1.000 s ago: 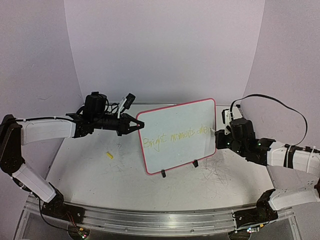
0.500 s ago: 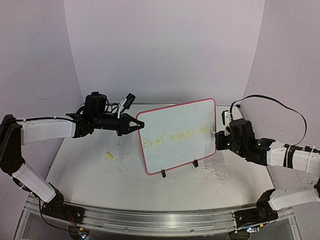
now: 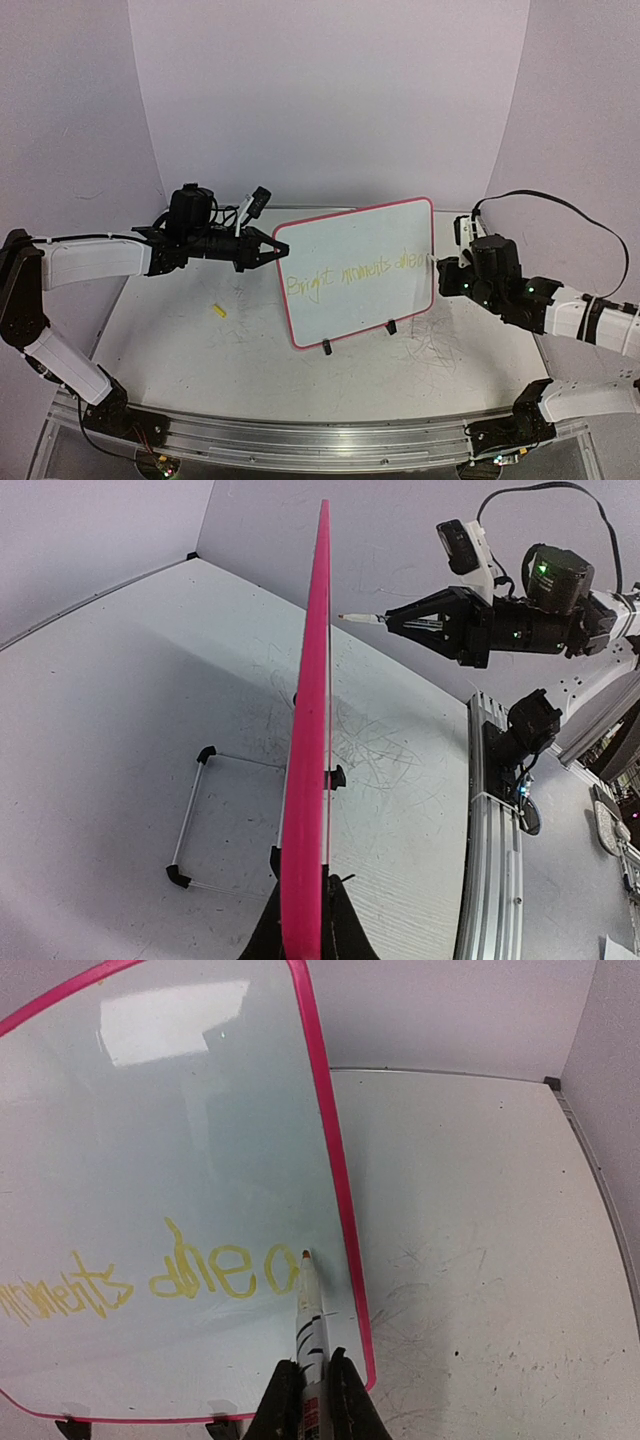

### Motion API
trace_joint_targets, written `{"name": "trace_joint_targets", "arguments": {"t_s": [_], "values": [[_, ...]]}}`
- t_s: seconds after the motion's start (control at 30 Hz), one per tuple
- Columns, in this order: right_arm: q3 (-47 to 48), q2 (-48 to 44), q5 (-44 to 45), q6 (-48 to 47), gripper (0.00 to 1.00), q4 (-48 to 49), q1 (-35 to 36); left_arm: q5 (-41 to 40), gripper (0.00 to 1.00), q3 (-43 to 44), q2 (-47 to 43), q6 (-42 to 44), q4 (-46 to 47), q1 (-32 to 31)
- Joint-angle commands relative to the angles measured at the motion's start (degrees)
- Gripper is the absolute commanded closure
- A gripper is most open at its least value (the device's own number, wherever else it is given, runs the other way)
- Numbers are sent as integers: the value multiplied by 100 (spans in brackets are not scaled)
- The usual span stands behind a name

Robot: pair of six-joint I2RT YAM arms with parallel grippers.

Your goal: Write a sentence on the whiteboard

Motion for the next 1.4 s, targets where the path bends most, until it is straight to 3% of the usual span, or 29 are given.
{"name": "trace_joint_targets", "arguments": {"t_s": [0.0, 0.63, 1.0, 1.37], "values": [[110, 111, 52, 5, 100, 29, -116, -497, 100, -46, 127, 740, -558, -15], [255, 452, -193, -265, 100, 581, -220, -428, 100, -43, 133, 755, -557, -16], [110, 443, -546, -164, 100, 273, -217, -430, 100, -39, 132, 755, -557, -15], [136, 503, -341, -38, 100, 17, -221, -421, 100, -37, 151, 755, -557, -15]]}}
